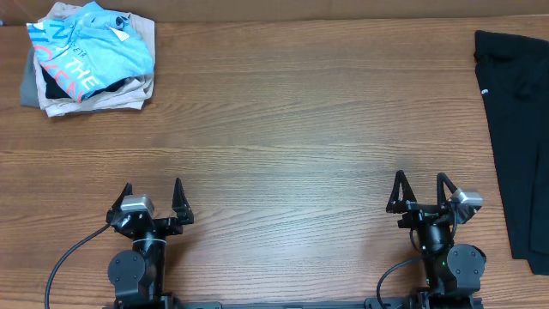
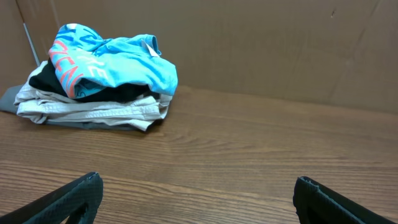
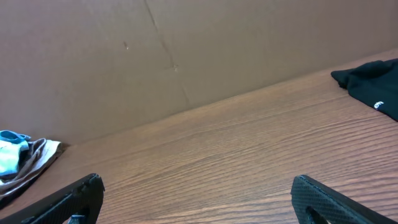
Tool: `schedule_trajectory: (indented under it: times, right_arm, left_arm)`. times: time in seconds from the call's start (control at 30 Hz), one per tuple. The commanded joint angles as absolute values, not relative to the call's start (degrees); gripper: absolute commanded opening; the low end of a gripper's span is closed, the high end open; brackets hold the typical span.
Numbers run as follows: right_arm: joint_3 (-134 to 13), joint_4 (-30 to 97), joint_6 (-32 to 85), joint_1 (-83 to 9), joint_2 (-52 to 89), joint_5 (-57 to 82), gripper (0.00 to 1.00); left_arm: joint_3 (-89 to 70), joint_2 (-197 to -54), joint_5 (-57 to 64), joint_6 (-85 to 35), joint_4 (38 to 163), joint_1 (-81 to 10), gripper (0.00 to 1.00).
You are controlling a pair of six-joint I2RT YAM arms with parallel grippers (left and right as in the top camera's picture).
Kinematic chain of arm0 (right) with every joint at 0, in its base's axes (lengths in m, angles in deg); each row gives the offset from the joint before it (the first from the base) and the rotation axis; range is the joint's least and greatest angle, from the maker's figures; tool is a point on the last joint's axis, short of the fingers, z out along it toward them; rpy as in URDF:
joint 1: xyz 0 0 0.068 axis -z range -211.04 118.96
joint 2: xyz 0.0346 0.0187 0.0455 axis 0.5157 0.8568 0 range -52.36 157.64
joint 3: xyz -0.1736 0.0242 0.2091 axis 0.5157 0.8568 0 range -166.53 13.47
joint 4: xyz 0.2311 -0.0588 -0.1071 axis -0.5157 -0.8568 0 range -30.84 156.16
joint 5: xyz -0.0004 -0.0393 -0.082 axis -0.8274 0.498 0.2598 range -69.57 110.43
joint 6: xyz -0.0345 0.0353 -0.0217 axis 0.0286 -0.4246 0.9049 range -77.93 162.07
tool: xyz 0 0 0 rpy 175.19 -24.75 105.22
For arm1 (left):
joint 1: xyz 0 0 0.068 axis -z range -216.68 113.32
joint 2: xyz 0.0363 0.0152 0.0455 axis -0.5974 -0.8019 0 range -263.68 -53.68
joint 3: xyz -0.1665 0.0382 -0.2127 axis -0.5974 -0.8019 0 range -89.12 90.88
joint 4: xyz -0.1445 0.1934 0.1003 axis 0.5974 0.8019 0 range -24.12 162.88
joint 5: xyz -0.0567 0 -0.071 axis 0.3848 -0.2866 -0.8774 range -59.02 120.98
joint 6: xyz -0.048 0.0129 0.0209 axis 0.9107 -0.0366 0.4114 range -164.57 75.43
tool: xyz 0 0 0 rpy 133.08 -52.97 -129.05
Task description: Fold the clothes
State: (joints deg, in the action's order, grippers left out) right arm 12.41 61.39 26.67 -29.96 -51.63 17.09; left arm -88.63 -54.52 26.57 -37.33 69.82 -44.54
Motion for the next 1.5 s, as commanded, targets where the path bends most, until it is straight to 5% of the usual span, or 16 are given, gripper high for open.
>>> schedule_trajectory:
  times: [0.0, 1.2, 1.47]
  right_arm:
    - [13.0, 61.6, 26.4, -30.2, -52.1, 17.8, 1.00]
    - [13.0, 63.8, 26.4, -30.2, -52.1, 18.6, 1.00]
    - [13.0, 69.4, 19.2, -30.3, -52.1, 4.5, 1.00]
  left_arm:
    - [-88.8, -53.9, 27.1, -38.4, 70.0, -44.4, 1.00]
    - [-88.8, -53.9, 27.1, -38.4, 70.0, -44.4, 1.00]
    - [-88.8, -53.9, 27.1, -38.4, 70.0, -44.4, 1.00]
